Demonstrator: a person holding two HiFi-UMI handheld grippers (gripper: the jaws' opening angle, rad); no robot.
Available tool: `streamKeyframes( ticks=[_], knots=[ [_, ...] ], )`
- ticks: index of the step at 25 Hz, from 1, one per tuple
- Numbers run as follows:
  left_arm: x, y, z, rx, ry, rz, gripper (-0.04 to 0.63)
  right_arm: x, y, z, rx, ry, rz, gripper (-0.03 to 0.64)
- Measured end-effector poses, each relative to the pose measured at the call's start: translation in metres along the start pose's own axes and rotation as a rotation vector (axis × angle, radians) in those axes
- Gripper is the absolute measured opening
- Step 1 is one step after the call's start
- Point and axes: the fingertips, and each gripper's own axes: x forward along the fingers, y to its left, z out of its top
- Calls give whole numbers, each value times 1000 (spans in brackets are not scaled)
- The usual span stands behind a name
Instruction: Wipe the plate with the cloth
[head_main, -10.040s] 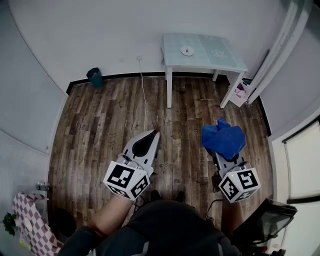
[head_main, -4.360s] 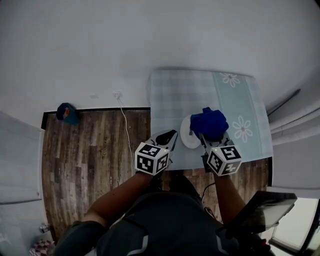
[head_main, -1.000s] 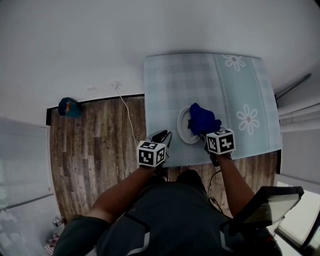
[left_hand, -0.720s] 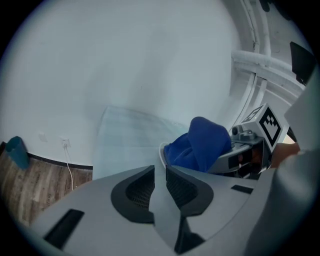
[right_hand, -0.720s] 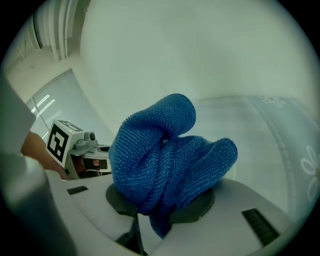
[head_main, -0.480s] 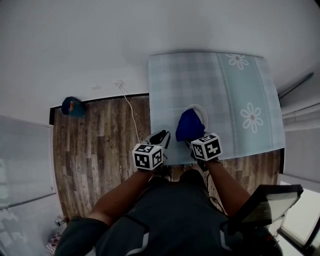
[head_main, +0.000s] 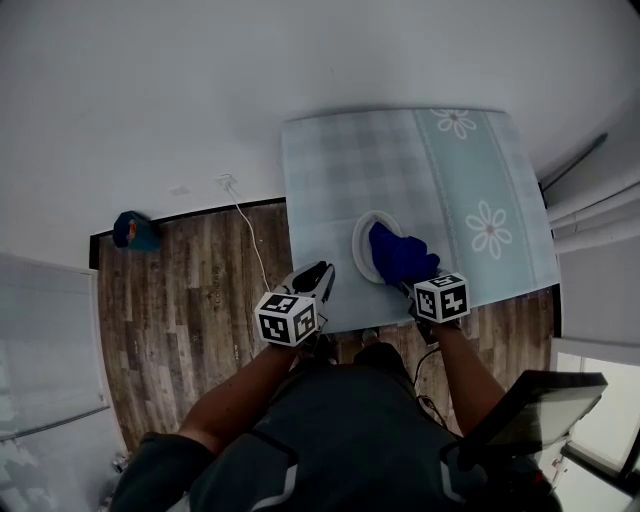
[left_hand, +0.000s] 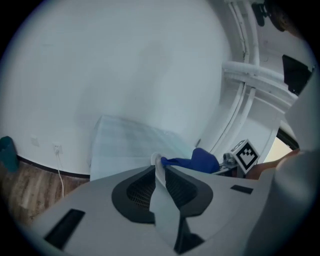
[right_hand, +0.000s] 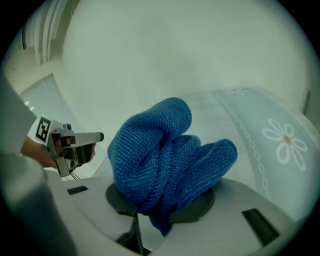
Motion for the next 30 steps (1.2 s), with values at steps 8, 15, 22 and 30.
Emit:
streamKeyframes(
  ticks=[8, 15, 22, 30],
  knots=[
    [-30, -24, 47, 150, -144, -98, 69, -41, 11, 29, 58, -182, -24, 118],
    [-62, -39, 93, 229, -262, -119, 11, -103, 54, 79, 11, -414, -71, 118],
    [-89, -47, 125, 219, -344, -160, 11, -145, 93, 110, -53, -543, -111, 118],
    [-117, -63, 150, 308, -376, -92, 9, -182, 119, 138, -172, -635, -82, 118]
  ],
)
